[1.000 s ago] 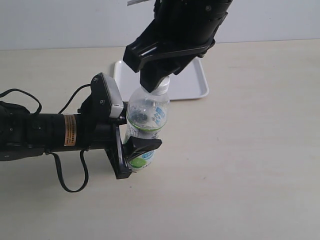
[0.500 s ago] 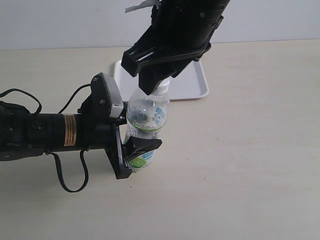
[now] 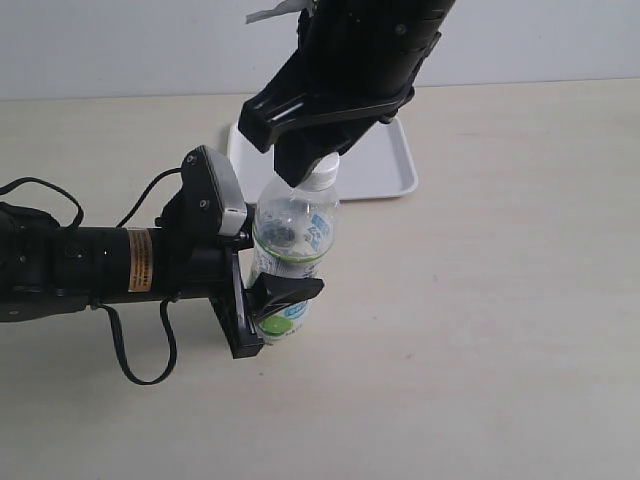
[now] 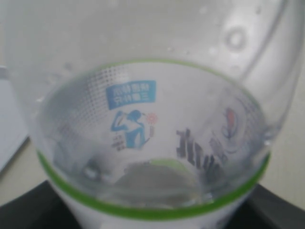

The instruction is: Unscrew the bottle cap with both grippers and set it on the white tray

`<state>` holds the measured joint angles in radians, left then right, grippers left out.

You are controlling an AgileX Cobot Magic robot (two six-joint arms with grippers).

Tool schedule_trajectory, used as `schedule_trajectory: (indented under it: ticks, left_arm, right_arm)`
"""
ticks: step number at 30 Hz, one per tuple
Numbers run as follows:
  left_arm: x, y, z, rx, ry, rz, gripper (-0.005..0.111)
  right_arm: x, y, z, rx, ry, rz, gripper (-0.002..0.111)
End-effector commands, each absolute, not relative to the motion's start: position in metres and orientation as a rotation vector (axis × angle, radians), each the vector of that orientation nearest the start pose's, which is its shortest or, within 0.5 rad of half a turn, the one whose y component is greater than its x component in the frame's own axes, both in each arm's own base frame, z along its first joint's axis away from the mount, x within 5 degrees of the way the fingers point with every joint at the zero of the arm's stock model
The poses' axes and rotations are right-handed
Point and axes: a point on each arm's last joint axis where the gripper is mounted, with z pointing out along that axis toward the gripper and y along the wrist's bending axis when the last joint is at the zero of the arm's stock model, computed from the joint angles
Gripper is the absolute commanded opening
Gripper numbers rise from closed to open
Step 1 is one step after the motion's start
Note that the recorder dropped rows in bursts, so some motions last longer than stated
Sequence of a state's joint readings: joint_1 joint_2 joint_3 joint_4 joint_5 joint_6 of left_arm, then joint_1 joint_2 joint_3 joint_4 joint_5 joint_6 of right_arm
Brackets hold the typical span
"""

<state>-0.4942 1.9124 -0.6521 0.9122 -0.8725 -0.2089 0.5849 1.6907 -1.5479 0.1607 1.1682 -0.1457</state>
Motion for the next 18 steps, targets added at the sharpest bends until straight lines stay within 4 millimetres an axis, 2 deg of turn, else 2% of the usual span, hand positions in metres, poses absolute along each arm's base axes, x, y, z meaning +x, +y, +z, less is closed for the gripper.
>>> schedule_trajectory:
  ticks: [1, 18]
  left_arm:
    - [0.2474, -0.1958, 0.1149, 1.315, 1.623, -0.657, 0.0]
    - [0.2474, -0.1958, 0.1149, 1.31, 1.628, -0.661, 0.0]
  right_arm:
    - [0.2879, 0.2086, 0.324, -0.972, 2.639, 0.337, 0.051]
    - [0.2855, 0.2069, 0.323, -1.112, 2.61, 0.307, 0.051]
